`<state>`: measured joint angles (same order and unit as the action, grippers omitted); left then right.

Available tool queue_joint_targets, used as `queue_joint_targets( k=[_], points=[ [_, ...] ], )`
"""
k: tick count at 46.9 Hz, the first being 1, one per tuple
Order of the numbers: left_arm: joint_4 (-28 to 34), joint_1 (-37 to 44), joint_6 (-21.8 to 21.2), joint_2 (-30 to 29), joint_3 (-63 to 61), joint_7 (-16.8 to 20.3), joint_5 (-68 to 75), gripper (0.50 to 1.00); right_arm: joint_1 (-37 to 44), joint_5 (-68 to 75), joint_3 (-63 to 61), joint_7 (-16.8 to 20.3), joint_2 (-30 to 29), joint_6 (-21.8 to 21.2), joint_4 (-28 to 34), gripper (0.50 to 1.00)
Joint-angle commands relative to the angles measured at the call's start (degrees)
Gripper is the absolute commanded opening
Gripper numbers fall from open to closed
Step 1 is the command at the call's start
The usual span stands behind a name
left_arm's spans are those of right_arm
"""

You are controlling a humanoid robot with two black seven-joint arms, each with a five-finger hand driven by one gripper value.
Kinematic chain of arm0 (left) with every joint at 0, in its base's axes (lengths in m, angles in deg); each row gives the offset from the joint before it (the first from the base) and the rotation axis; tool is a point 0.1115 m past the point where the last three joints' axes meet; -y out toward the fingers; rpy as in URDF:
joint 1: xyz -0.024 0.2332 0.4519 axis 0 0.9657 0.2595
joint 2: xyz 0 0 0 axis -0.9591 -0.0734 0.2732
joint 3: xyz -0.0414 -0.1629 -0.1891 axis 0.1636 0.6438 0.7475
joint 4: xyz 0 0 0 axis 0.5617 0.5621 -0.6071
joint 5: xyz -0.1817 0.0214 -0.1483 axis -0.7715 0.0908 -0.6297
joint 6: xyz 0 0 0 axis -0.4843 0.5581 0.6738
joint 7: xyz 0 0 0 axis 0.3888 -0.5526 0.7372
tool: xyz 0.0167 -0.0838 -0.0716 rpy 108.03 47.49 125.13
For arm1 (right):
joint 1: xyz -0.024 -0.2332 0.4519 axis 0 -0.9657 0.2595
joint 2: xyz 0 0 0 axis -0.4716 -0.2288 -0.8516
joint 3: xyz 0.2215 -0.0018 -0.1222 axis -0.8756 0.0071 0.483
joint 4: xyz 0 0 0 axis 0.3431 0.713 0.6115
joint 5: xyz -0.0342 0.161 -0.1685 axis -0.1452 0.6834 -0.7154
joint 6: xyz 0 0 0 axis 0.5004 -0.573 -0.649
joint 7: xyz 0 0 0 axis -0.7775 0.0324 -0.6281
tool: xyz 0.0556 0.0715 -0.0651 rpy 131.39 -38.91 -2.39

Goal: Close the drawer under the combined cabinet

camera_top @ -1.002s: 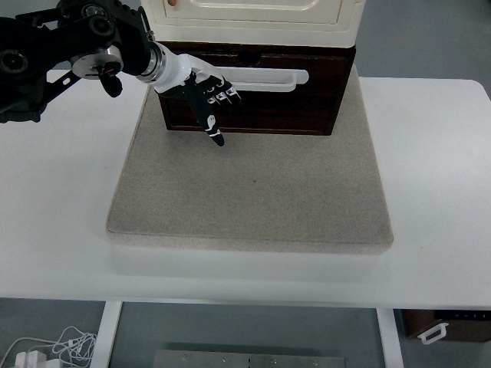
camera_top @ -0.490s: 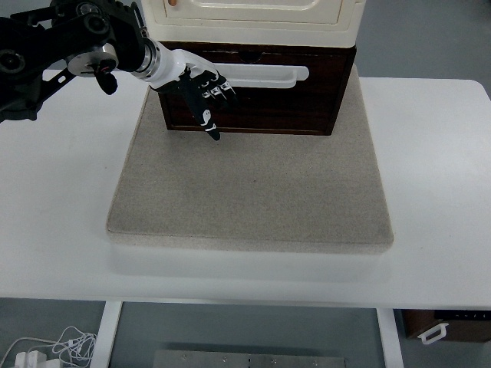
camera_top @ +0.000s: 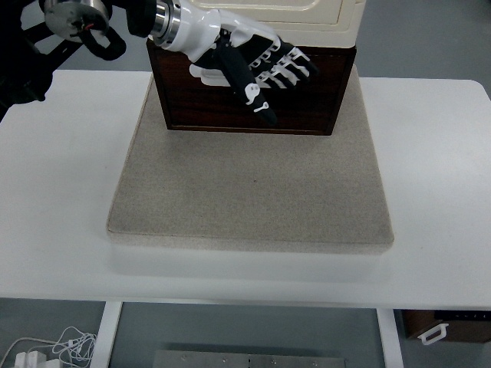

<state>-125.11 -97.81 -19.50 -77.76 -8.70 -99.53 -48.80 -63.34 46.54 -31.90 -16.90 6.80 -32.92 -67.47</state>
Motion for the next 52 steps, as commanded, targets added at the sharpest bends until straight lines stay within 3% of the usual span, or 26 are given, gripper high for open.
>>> queue_joint_targets(
  k=[1,20,38,52],
  points=[
    [0.01,0.16,-0.03,1.56,5.59,1.27,-3.46,1.000,-0.01,0.00,0.00,0.01,0.00,-0.02,0.00,0.952],
    [3.61,0.16,-0.03,4.38,24.32,9.18,-11.29,1.000,-0.01,0.00,0.00,0.01,0.00,-0.02,0.00,0.952],
    [11.43,0.16,-0.22,4.38,36.89,19.72,-11.65,1.000,-0.01,0.00,0.00,0.01,0.00,-0.02,0.00,0.952],
    [18.29,0.08,-10.06,3.94,39.79,23.94,-11.56,1.000,-0.01,0.00,0.00,0.01,0.00,-0.02,0.00,0.952]
  ],
)
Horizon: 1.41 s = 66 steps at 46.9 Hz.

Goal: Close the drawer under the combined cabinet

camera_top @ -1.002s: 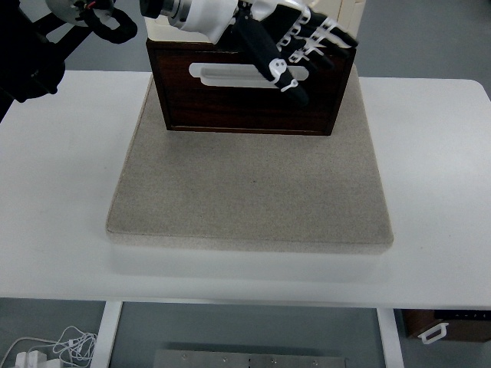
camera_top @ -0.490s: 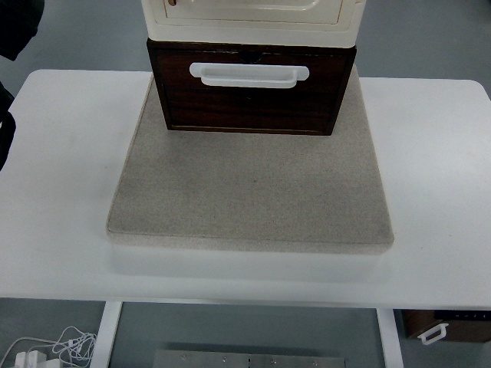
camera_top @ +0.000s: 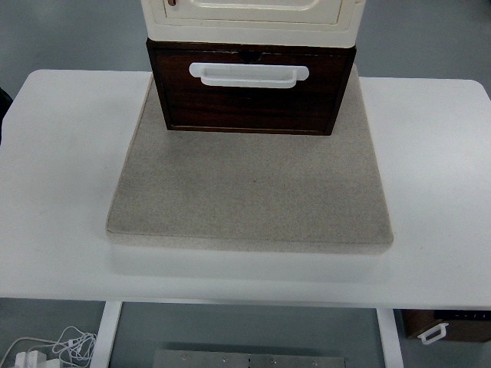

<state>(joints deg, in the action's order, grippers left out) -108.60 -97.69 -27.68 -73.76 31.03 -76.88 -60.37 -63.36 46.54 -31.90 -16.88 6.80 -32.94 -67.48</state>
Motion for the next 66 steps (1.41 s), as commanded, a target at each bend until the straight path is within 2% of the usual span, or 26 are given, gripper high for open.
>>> queue_joint_targets(
  k=[1,11,19,29,43,66],
  points=[
    [2.13,-0.05,-2.59,-0.15,0.06,1.74,0.01,1.000,0.00,0.00,0.00,0.00,0.00,0.00,0.00,0.952],
    [7.14,-0.05,-12.69,-0.32,0.41,5.08,0.01,1.000,0.00,-0.18,0.09,0.00,0.00,-0.18,0.00,0.952],
    [11.36,-0.22,-16.91,-0.41,1.99,6.05,-0.08,1.000,0.00,-0.18,0.09,0.00,0.00,-0.18,0.00,0.952],
    [16.98,0.13,-24.47,-1.03,2.88,6.49,-0.87,1.000,0.00,-0.18,0.00,0.00,0.00,-0.27,0.00,0.952],
    [25.25,3.73,-24.92,-2.08,2.79,7.10,-3.51,1.000,0.00,-0.18,0.09,0.00,0.00,-0.27,0.00,0.952],
    [25.69,18.14,-24.83,-1.12,1.82,8.51,-6.23,1.000,0.00,0.09,-0.53,0.00,0.00,-0.27,0.00,0.952]
  ],
)
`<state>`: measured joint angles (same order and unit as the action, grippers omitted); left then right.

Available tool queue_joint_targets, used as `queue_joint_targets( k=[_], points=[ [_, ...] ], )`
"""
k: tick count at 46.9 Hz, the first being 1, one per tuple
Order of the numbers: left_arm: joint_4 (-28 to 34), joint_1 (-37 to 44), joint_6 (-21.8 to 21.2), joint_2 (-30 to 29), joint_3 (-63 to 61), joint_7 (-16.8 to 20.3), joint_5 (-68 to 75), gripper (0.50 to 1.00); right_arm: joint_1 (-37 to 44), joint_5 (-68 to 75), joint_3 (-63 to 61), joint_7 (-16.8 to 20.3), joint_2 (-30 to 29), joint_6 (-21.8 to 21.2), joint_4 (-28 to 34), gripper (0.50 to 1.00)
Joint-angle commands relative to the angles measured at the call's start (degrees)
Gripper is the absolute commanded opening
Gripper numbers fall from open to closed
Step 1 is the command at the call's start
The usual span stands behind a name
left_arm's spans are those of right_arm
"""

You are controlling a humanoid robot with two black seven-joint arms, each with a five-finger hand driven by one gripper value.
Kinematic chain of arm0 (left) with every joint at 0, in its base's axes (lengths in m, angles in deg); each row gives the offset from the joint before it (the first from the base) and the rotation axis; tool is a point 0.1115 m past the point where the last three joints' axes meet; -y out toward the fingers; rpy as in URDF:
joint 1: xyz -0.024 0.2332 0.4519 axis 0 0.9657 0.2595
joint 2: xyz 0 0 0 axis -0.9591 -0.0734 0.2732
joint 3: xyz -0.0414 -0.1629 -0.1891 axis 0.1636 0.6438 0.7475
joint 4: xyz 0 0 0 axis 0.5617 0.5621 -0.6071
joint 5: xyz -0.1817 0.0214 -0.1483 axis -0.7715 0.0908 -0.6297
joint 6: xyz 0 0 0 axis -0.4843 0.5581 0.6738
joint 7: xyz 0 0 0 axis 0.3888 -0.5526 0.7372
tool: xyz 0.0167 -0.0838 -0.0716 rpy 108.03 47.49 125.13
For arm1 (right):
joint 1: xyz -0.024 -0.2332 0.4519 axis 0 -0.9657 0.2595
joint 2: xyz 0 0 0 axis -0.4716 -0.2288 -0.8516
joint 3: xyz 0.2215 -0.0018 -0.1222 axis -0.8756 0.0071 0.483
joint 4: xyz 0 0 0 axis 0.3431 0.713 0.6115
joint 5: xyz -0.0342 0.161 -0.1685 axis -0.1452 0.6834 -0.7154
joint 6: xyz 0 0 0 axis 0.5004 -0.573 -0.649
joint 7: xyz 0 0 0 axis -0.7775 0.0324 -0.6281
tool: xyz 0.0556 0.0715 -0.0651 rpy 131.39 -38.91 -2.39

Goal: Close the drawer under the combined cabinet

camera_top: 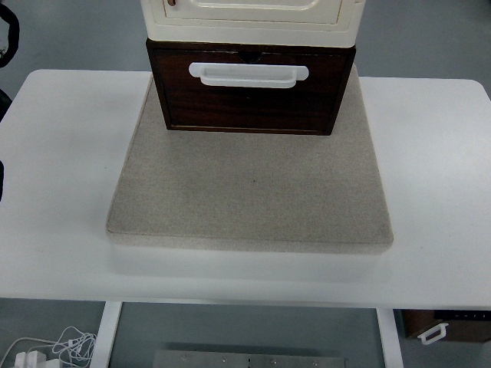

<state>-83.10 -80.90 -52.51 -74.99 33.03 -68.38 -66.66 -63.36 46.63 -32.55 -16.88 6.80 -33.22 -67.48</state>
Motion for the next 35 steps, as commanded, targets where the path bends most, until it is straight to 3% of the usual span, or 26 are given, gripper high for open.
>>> queue_joint_targets(
  k=[1,15,35],
  points=[
    [0.19,1.79,0.01,0.29,-0.35,0.01,0.07,1.000,-0.08,0.00,0.12,0.00,0.00,0.01,0.00,0.952],
    [3.88,3.64,0.36,5.03,-4.04,0.01,-0.02,1.000,-0.52,2.02,0.12,0.00,0.00,0.01,-0.09,0.952],
    [4.06,4.08,0.80,9.61,-5.80,1.77,0.07,1.000,-0.61,2.02,0.12,0.00,0.00,0.01,-0.18,0.952]
  ],
)
